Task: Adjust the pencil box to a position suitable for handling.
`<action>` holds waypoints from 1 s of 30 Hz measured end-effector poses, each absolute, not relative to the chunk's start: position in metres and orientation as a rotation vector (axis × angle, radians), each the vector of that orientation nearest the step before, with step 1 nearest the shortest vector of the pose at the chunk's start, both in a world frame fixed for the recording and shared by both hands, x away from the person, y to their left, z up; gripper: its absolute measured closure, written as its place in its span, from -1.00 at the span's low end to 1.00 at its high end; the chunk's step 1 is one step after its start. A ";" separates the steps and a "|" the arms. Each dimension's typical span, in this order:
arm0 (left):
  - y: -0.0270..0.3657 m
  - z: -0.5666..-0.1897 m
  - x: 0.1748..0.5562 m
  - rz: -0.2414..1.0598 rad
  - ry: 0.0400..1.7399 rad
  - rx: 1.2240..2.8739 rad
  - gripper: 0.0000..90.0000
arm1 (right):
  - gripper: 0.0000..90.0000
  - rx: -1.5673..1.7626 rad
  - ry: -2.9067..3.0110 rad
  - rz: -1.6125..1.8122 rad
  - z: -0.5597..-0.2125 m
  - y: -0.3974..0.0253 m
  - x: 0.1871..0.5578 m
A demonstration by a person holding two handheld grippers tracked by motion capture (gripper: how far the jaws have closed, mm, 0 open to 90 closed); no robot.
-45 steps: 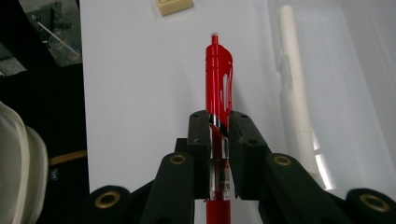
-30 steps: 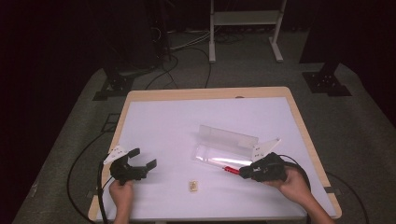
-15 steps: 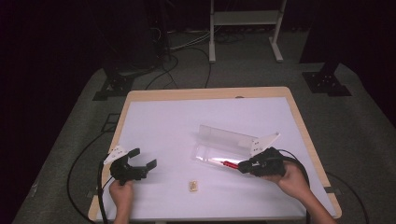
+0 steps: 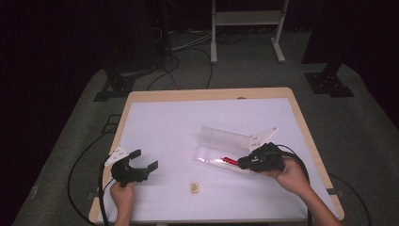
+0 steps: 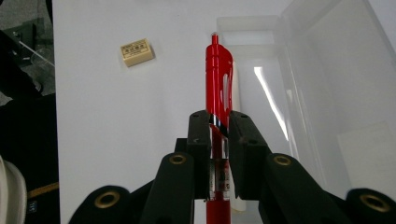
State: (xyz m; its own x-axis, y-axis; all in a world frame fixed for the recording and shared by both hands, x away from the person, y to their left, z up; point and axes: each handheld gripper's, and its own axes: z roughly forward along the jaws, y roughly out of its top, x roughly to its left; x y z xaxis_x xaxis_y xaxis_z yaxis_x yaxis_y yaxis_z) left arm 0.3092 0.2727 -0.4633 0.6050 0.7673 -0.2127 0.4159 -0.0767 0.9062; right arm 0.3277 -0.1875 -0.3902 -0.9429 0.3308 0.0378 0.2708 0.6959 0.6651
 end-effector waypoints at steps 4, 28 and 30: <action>0.274 -0.463 0.310 0.382 0.985 1.701 -1.00 | 0.75 0.515 2.811 1.076 -0.390 -0.187 0.331; 0.274 -0.463 0.310 0.384 0.985 1.699 -1.00 | 0.75 0.505 2.809 1.028 -0.383 -0.172 0.354; 0.274 -0.463 0.310 0.384 0.986 1.697 -1.00 | 0.75 0.504 2.807 1.026 -0.384 -0.171 0.357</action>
State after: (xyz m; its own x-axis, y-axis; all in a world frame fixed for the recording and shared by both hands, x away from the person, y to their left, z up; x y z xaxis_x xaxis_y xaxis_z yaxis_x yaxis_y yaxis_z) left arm 0.3097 0.2736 -0.4634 0.6038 0.7669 -0.2176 0.4177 -0.0718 0.9058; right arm 0.3567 -0.1715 -0.3837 -0.9388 0.3442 0.0101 0.2696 0.7165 0.6434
